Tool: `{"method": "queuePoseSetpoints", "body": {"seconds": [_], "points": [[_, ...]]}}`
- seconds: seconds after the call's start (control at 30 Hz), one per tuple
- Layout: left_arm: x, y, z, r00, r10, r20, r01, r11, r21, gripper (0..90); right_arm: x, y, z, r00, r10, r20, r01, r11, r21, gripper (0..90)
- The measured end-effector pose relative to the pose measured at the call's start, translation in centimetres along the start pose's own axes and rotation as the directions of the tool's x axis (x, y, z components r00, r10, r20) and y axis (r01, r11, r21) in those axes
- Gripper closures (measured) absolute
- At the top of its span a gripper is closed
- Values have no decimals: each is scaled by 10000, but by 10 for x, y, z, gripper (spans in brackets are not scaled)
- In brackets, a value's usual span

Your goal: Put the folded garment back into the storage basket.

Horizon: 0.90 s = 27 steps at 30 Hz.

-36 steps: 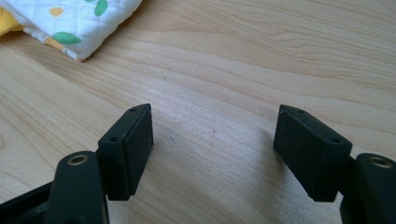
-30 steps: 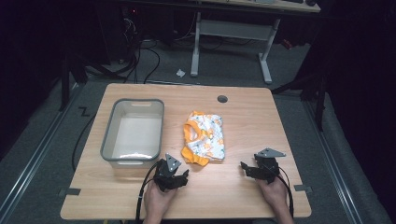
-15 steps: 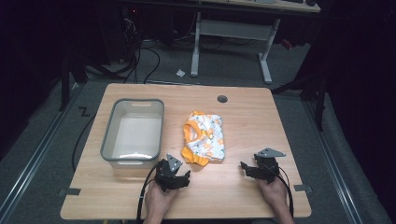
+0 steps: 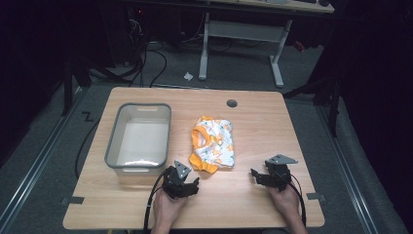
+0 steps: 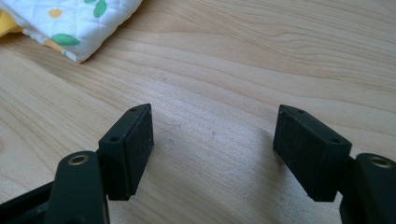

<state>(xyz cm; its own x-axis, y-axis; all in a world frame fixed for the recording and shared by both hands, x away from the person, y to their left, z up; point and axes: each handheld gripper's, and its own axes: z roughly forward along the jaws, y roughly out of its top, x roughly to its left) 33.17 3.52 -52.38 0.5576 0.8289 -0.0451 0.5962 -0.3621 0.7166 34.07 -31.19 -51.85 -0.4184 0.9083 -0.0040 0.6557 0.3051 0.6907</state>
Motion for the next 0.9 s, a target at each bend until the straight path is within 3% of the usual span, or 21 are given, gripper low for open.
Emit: {"method": "queuePoseSetpoints", "body": {"seconds": [0.17, 0.37, 0.53, 0.77, 0.9], "points": [[-1, 5, -1, 9996, -105, 266, 101, 9998, 143, 234, 0, 0, 0, 10000, 5, 6, -5, 10000, 0, 291], [-2, 12, -10, 9992, -246, 322, 252, 9995, -171, 223, 0, 0, 0, 10000, 6, 10, -6, 10000, 1, 291], [-1, 24, -14, 9964, -614, 584, 624, 9979, -168, 198, 0, 0, 0, 10000, 23, 12, -23, 10000, 11, 291], [0, 37, -17, 9967, -558, 582, 578, 9977, -340, 180, 0, 0, 0, 10000, 23, 11, -24, 10000, 12, 292], [-1, 49, -18, 9955, -530, 782, 565, 9975, -425, 177, 0, 0, 0, 10000, 20, 10, -20, 10000, 14, 291]]}}
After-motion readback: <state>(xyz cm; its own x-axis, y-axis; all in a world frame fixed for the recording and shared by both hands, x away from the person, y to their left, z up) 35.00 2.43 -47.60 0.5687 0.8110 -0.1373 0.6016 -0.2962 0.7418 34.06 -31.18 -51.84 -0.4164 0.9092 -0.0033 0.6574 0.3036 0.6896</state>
